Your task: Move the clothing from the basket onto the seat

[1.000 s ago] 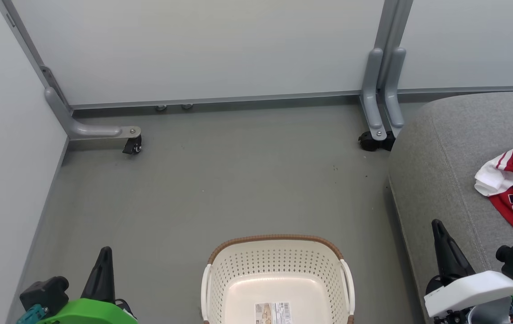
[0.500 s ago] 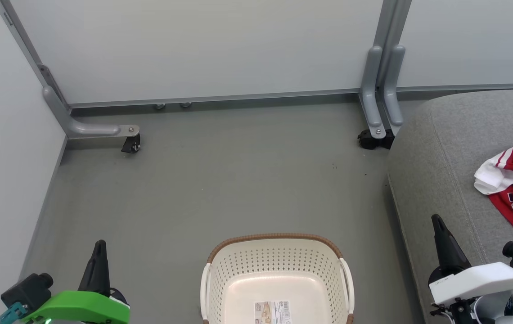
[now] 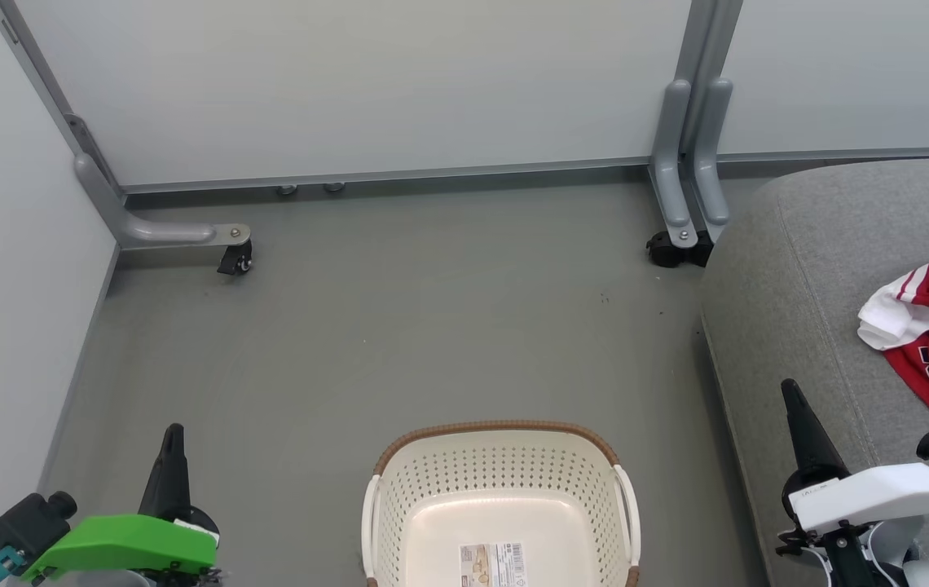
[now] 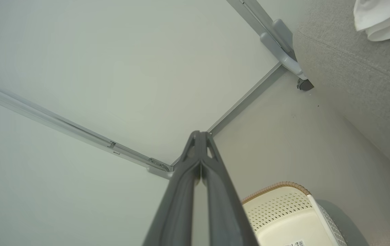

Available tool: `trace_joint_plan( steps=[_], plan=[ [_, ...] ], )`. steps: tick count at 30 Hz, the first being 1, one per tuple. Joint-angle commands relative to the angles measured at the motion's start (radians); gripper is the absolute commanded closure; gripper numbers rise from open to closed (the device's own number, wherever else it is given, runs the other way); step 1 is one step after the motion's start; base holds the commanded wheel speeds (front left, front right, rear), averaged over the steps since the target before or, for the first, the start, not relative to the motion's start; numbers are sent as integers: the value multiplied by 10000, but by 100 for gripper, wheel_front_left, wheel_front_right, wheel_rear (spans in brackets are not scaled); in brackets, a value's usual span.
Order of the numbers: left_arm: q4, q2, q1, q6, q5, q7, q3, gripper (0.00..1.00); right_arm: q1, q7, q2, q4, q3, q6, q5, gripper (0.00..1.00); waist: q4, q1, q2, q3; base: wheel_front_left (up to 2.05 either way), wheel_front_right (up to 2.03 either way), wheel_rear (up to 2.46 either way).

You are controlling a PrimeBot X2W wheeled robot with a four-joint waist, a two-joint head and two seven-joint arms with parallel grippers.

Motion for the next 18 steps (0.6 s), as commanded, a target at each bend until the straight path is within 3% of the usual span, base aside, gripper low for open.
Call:
trace_joint_plan(
  steps=[1, 18],
  plan=[
    [-152, -11, -304, -52, -310, 80, 105, 100, -242, 57, -65, -19, -31, 1, 339, 100, -3, 0, 0, 5, 0, 0, 0],
    [-247, -154, -463, -88, -2157, 568, 388, 100, -588, 255, -83, 402, -109, 1, 2230, 100, -37, 0, 0, 66, 0, 0, 0]
  ],
)
